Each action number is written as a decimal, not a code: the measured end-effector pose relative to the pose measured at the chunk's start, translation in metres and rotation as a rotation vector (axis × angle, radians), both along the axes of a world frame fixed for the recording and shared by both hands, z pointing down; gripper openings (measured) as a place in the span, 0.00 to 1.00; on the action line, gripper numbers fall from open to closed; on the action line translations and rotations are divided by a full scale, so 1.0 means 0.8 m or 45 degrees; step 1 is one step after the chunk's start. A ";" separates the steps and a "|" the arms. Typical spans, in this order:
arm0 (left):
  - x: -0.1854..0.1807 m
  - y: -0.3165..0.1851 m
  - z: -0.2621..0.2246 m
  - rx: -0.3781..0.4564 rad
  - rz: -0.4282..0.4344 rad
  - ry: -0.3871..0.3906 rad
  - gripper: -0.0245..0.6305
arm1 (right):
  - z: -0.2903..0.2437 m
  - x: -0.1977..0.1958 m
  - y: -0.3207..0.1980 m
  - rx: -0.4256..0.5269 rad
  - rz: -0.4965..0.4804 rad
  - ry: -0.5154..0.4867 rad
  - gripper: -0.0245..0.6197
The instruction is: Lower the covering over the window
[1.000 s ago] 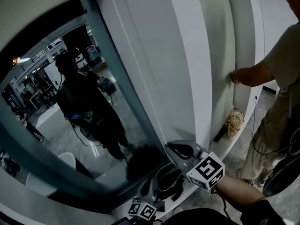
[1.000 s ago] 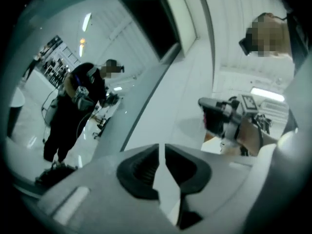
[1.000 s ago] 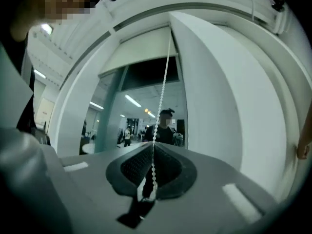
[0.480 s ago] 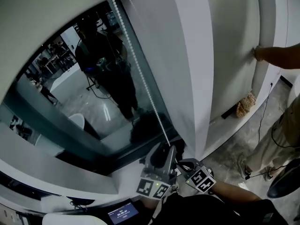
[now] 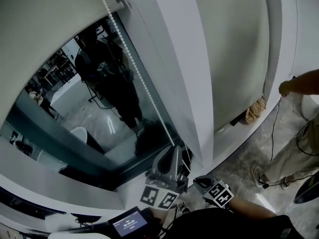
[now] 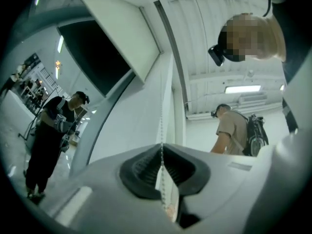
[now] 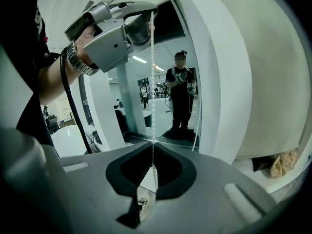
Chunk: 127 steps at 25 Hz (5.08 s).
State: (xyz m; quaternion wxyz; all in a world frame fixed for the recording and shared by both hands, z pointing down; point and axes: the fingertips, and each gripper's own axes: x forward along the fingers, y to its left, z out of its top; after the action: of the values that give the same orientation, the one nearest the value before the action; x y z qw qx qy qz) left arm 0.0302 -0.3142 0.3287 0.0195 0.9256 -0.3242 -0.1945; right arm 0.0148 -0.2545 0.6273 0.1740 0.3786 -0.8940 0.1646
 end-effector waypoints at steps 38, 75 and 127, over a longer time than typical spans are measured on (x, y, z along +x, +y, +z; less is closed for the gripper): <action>-0.148 0.060 0.195 -0.175 -0.425 -0.334 0.11 | -0.431 0.022 -0.127 0.697 0.058 -0.494 0.06; -0.012 0.044 0.380 -0.810 0.112 -0.605 0.06 | -0.492 0.035 -0.103 0.763 0.066 -0.659 0.19; -0.015 -0.012 0.215 -0.491 0.007 -0.289 0.06 | -0.155 0.041 -0.066 0.173 0.212 -0.432 0.13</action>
State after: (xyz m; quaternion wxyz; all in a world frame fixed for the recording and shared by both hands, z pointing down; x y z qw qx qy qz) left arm 0.0181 -0.3241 0.5009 0.1598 0.9215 -0.3531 -0.0234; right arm 0.0478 -0.3072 0.5035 -0.0194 0.4290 -0.8851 0.1793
